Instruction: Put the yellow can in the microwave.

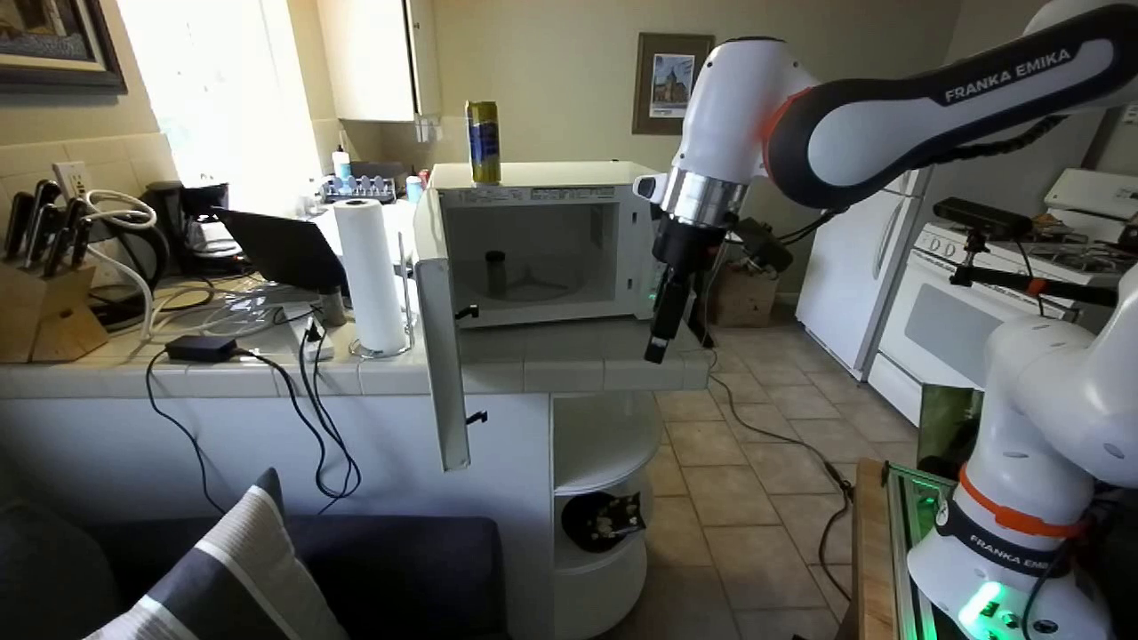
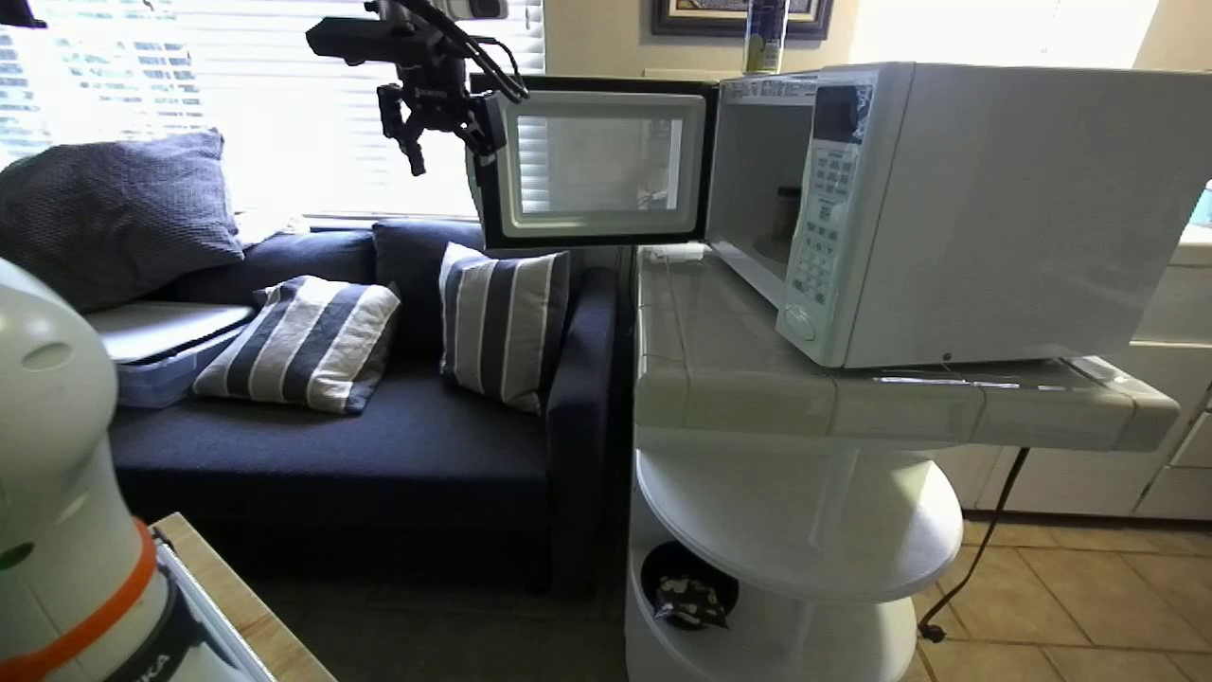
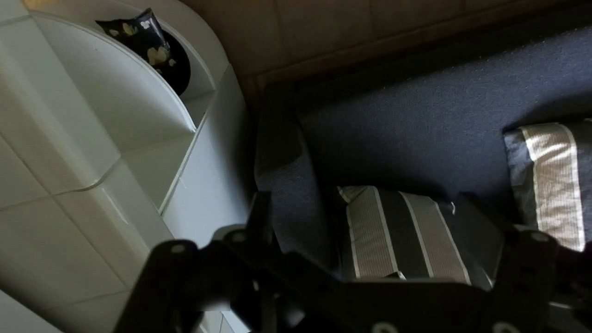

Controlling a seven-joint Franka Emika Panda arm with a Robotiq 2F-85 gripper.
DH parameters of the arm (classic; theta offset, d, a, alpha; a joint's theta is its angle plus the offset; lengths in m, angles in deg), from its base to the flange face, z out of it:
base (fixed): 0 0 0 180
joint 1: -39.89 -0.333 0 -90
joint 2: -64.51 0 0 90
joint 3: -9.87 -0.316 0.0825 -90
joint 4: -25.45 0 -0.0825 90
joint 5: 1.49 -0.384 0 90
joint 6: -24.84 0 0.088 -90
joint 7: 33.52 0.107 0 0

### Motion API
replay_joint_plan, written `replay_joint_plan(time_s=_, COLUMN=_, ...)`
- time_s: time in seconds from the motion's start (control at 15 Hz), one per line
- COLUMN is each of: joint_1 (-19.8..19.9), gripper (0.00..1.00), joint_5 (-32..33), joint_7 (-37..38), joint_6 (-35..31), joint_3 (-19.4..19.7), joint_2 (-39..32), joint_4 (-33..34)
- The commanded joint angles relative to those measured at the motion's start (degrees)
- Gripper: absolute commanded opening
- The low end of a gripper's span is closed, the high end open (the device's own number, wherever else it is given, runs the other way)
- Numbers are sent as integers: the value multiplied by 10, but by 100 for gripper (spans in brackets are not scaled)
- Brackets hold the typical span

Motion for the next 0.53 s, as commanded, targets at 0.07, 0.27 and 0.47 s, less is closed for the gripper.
replay_joint_plan(time_s=0.07, joint_1=0, gripper=100, joint_5=0, joint_7=0, joint_6=2, joint_3=0, joint_2=0, joint_4=1)
replay_joint_plan(time_s=0.27, joint_1=0, gripper=100, joint_5=0, joint_7=0, joint_6=2, joint_3=0, joint_2=0, joint_4=1)
replay_joint_plan(time_s=0.47, joint_1=8, gripper=100, joint_5=7, joint_7=13, joint_6=-2, joint_3=-1, joint_2=-8, joint_4=17)
